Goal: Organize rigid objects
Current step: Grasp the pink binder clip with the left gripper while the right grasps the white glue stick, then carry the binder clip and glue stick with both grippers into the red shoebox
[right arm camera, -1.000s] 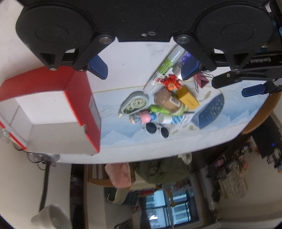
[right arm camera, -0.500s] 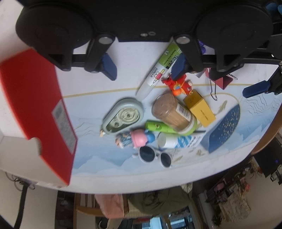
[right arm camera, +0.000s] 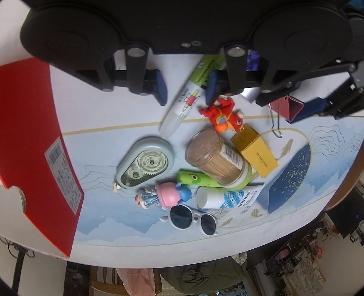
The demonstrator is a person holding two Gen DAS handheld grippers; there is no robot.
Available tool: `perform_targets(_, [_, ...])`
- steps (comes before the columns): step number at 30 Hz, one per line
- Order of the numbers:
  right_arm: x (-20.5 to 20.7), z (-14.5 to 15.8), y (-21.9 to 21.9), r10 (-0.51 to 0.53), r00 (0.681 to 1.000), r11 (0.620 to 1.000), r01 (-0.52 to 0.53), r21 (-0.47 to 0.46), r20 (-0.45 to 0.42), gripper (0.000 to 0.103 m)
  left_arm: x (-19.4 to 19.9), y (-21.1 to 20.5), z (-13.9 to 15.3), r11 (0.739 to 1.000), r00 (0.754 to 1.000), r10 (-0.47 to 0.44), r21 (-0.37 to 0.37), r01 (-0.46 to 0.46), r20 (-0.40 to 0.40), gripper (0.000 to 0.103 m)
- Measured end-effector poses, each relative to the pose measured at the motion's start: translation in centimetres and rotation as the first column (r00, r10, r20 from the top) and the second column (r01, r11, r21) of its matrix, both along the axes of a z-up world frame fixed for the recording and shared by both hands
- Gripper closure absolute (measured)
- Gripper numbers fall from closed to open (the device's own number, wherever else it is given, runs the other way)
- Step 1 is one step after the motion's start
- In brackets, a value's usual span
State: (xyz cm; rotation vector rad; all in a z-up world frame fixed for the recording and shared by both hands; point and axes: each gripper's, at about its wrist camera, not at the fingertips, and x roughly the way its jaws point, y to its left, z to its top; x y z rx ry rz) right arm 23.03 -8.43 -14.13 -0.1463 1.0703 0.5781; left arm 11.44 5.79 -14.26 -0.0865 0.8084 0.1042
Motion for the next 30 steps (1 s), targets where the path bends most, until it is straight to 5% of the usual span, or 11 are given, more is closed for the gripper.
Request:
perform_targets(14, [-0.6,2.0,-2.4,-0.032,0.999,0.999,0.031,0.04,0.01,0.087,-0.4,-0.2,1.6,1.0,1.0,0.006,-0.012,-0.006,0.001,0.073])
perform_targets(30, [-0.5,12.1,-10.3,-0.066,0.992,0.971,0.04,0.237,0.104,0.088,0.8,-4.8,11.7,0.996,0.991,-0.069,-0.044,0.074,0.112,0.073])
